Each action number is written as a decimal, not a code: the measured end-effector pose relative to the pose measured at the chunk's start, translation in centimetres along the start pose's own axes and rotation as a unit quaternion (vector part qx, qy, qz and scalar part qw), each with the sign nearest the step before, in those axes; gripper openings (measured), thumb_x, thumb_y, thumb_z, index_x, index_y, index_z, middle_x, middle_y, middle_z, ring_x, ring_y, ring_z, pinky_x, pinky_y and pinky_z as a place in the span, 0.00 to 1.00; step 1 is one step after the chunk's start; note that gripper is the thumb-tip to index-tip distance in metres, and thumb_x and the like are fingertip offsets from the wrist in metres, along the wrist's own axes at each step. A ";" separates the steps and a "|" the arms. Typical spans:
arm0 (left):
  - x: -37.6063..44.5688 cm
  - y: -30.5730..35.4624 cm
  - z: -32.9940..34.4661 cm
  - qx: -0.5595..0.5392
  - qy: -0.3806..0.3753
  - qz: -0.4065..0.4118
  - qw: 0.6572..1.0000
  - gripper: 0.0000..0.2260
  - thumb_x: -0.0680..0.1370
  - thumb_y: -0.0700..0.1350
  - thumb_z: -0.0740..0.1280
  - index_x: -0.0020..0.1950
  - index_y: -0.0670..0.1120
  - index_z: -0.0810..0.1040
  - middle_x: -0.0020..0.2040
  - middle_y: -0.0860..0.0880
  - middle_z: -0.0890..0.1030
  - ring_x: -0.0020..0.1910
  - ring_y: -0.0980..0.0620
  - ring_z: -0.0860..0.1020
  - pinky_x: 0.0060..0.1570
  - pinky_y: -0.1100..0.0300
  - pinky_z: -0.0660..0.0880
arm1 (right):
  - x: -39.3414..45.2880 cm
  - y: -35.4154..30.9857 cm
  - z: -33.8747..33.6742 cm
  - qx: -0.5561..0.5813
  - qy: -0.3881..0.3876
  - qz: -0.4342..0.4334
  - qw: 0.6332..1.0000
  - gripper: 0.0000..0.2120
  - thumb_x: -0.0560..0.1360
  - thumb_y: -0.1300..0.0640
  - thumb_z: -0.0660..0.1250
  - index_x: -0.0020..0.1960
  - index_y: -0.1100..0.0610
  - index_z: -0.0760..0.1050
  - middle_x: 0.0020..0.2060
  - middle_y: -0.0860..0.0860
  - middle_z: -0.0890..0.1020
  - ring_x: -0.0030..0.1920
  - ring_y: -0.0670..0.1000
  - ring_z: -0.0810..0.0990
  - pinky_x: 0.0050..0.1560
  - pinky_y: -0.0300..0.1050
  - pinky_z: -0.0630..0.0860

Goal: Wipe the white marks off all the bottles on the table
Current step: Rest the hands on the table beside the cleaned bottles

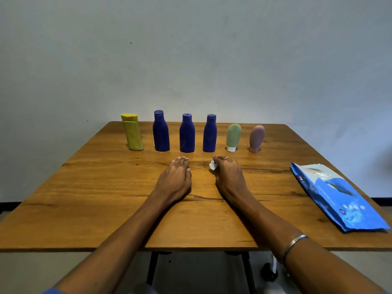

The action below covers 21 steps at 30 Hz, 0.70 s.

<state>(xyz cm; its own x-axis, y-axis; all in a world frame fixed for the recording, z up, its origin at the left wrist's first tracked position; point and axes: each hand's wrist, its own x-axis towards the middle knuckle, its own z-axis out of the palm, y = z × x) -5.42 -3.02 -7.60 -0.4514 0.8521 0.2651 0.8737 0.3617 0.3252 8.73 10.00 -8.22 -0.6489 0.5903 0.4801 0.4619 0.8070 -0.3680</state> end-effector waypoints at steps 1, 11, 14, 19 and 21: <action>0.2 -0.2 0.0 -0.006 0.000 -0.006 1.000 0.24 0.87 0.48 0.51 0.82 0.42 0.59 0.82 0.44 0.61 0.82 0.50 0.57 0.79 0.57 0.51 | 0.3 0.2 0.0 0.000 -0.002 0.004 1.000 0.21 0.79 0.65 0.69 0.71 0.60 0.74 0.66 0.58 0.79 0.67 0.56 0.75 0.64 0.49 0.77; 1.8 1.4 -2.4 0.004 -0.086 -0.048 0.995 0.25 0.85 0.48 0.50 0.81 0.39 0.59 0.81 0.41 0.63 0.81 0.47 0.58 0.81 0.53 0.51 | 1.7 -1.6 -5.4 0.040 -0.091 0.079 0.992 0.26 0.80 0.62 0.68 0.76 0.55 0.68 0.70 0.56 0.74 0.69 0.52 0.73 0.67 0.44 0.75; 1.7 2.5 -5.0 0.022 -0.142 -0.042 0.989 0.25 0.86 0.48 0.49 0.81 0.39 0.59 0.80 0.40 0.64 0.81 0.46 0.59 0.81 0.53 0.51 | 2.5 -3.2 -8.6 0.033 -0.138 0.101 0.985 0.25 0.79 0.62 0.69 0.75 0.57 0.69 0.69 0.58 0.74 0.69 0.54 0.73 0.66 0.46 0.75; 1.8 5.7 -10.8 0.023 -0.200 -0.038 0.979 0.24 0.86 0.47 0.49 0.81 0.38 0.59 0.80 0.40 0.63 0.81 0.45 0.59 0.81 0.52 0.51 | 3.3 -5.6 -13.3 0.016 -0.186 0.139 0.972 0.24 0.78 0.60 0.68 0.74 0.57 0.70 0.66 0.59 0.76 0.65 0.56 0.75 0.62 0.48 0.77; 1.7 6.8 -12.6 0.022 -0.215 -0.038 0.976 0.24 0.86 0.47 0.50 0.81 0.37 0.59 0.80 0.39 0.63 0.81 0.44 0.58 0.81 0.52 0.50 | 3.6 -6.4 -14.8 0.012 -0.196 0.137 0.971 0.23 0.78 0.58 0.65 0.73 0.56 0.71 0.65 0.59 0.76 0.63 0.56 0.76 0.59 0.47 0.78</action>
<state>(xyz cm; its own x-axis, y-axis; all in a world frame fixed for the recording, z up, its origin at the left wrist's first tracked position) -2.56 -3.85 6.47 -0.4050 0.8989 -0.1674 0.8520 0.4375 0.2876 12.39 7.15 7.66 -0.6854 0.7278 0.0238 0.6389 0.6167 -0.4599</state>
